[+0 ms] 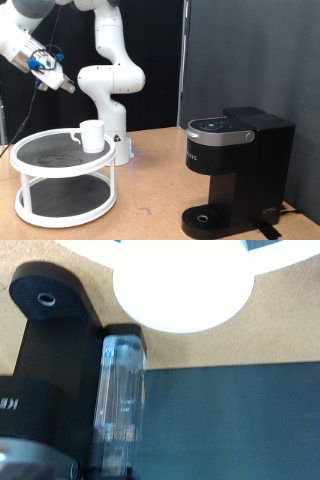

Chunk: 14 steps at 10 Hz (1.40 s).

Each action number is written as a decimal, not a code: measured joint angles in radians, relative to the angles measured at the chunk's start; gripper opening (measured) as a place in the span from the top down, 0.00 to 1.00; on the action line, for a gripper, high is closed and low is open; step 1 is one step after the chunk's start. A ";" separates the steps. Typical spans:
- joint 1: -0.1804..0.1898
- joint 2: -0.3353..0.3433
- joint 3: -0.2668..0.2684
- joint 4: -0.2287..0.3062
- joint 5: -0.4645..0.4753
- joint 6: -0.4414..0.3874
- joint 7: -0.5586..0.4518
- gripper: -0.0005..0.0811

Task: Make a cup of coffee with the keurig machine

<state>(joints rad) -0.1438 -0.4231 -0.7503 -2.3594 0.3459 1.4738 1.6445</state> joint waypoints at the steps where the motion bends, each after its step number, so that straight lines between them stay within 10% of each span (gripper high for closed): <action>1: 0.000 0.011 0.001 -0.015 -0.012 0.025 -0.016 0.37; 2: 0.000 0.019 0.003 -0.035 -0.027 0.057 -0.028 0.17; 4: 0.000 0.033 0.008 -0.081 -0.049 0.134 -0.041 0.11; 14: 0.011 0.084 0.013 -0.234 -0.051 0.373 -0.096 0.09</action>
<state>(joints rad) -0.1328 -0.3391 -0.7376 -2.5937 0.2948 1.8472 1.5480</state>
